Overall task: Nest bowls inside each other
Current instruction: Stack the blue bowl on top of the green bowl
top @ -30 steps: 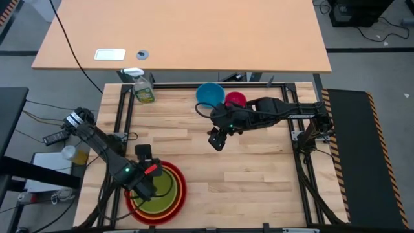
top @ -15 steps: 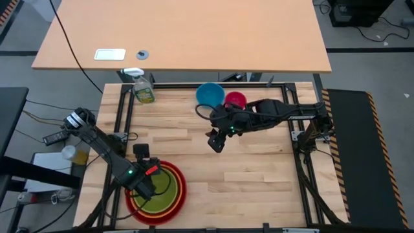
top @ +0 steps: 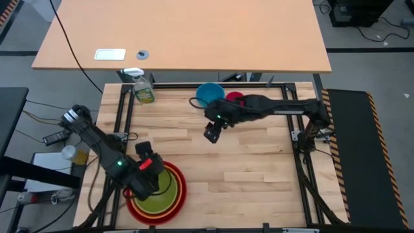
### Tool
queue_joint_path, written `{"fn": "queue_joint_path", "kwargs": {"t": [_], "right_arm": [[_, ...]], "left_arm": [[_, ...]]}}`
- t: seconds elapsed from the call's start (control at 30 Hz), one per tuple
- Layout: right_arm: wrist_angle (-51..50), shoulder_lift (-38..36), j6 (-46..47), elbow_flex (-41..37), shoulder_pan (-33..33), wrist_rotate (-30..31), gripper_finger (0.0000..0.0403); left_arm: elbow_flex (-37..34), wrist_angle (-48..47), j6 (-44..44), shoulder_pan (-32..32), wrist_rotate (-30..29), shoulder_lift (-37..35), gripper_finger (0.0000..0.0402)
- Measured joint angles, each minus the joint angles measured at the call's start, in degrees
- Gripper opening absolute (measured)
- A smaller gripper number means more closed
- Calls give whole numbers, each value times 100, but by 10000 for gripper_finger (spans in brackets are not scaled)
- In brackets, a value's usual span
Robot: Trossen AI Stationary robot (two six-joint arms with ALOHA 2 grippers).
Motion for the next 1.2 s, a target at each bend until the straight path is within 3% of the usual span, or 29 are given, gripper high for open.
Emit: {"fn": "queue_joint_path", "kwargs": {"t": [0.1,0.3,0.6,0.93,1.2], "right_arm": [[581,12,4,-788,-448,-455,211],[1885,15,5,-1857,-1351,-633,210],[2471,7,-201,-2208,-2646,-787,211],[2796,432,-1246,-2203,-2946,-676,210],[2871,1253,-1921,-2205,-2876,-182,210]], "left_arm": [[-1,323,-200,75,-351,-343,264],[-323,886,-133,496,-903,-1244,226],[-1565,2656,945,1450,-1005,-2588,179],[-2280,3618,1378,2639,-626,-3090,172],[-2280,3955,1096,2933,-222,-3065,172]]}}
